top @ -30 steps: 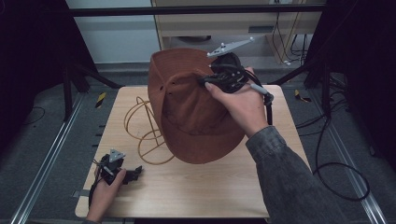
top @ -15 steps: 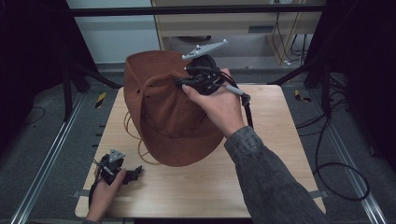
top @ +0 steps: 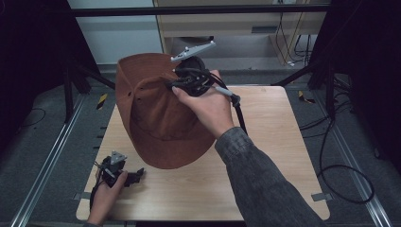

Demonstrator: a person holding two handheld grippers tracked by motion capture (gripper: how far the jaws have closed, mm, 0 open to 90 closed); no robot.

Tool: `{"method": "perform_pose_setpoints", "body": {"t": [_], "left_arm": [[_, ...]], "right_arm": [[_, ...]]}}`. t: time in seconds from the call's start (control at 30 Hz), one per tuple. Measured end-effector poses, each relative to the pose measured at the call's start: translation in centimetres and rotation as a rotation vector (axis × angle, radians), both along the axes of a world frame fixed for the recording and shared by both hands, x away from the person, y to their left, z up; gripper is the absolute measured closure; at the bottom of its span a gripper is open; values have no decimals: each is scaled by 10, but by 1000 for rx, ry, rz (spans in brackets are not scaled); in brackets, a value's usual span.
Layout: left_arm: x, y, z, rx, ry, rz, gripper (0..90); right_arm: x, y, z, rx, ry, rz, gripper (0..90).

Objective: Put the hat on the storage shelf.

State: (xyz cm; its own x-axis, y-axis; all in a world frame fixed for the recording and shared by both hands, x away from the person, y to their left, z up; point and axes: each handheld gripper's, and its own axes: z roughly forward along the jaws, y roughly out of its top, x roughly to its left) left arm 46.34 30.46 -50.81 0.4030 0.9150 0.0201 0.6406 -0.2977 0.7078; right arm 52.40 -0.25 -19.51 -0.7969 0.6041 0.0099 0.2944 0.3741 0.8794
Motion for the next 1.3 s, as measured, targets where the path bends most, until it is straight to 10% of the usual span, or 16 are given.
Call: {"method": "perform_pose_setpoints", "body": {"t": [1.3], "left_arm": [[0,0,0,1,1,0,0]], "right_arm": [[16,51,-18,-28,41,66,893]]}}
